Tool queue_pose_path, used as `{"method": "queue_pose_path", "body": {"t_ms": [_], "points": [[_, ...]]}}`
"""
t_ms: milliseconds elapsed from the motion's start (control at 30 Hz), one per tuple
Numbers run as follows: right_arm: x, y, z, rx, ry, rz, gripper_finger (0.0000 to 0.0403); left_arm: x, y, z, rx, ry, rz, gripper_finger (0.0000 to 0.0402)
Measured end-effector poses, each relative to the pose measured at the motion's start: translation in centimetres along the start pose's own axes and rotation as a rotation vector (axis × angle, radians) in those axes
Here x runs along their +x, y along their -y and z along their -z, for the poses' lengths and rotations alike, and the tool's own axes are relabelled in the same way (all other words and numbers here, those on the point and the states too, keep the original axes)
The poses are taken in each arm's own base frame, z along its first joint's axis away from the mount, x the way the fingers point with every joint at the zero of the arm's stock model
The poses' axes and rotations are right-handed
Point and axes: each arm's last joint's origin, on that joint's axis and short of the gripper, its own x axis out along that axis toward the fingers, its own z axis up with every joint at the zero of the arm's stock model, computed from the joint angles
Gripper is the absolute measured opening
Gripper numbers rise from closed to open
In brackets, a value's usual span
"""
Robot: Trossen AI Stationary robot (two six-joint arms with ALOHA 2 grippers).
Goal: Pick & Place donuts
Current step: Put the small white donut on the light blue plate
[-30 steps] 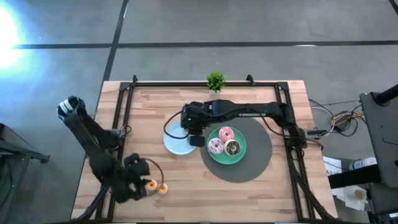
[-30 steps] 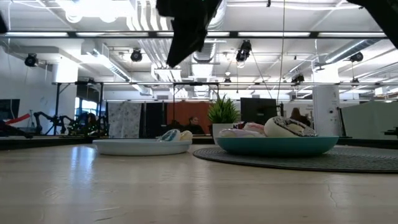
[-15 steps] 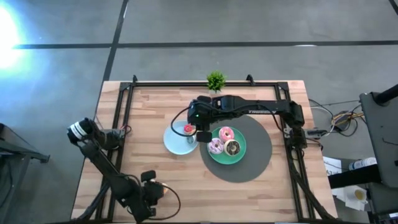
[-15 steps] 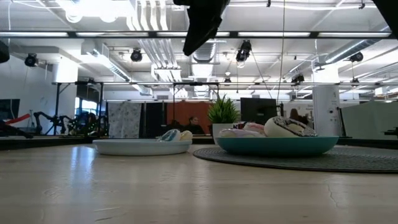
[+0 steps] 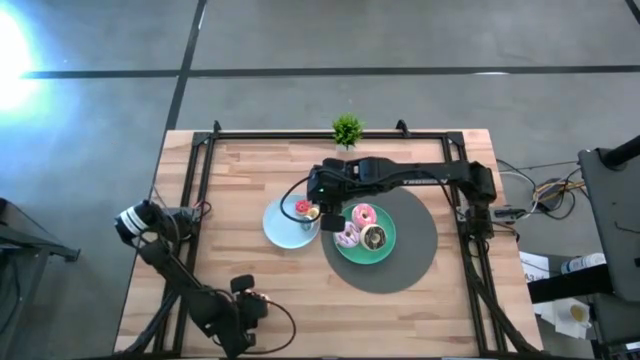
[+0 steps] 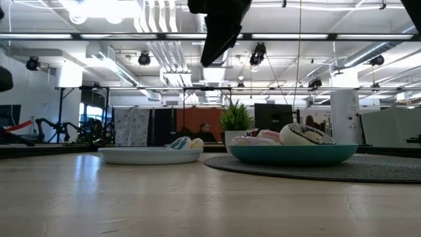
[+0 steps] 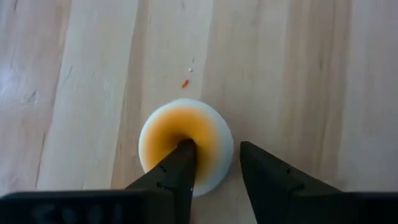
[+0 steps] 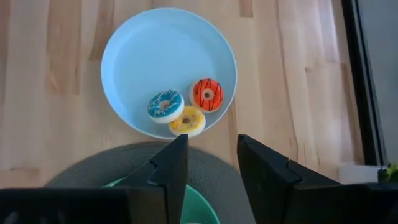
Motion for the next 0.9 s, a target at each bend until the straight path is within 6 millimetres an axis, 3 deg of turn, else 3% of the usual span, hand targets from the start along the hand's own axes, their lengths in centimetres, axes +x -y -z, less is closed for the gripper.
{"method": "queue_pose_path", "body": {"t_ms": [233,333,467,600,733,900], "points": [[-1.7,0.2,0.7,0.037,0.095,-0.001,0.012,-0.3,-0.9,-0.9,-0.092,-0.046,0.011,0.0013],[-2.3,0.2,1.0,-0.008,0.132,-0.03,0.0118,-1.4,-1.8,-1.1,-0.105,-0.064,-0.008,0.0005],[-2.2,-0.7,1.5,-0.122,0.15,-0.093,0.0119,-4.9,-3.2,-1.8,-0.14,-0.047,0.043,0.0002],[-1.9,-1.7,1.7,-0.225,0.166,-0.121,0.0116,-10.0,-5.5,-3.3,-0.225,0.055,0.195,0.0001],[-1.8,-3.0,1.0,-0.303,0.267,-0.152,0.0118,-14.6,-8.9,-4.9,-0.333,0.267,0.33,0.0001],[-2.7,-4.4,-0.7,-0.392,0.491,-0.206,0.0136,-17.9,-12.6,-6.5,-0.36,0.533,0.364,0.0]]}}
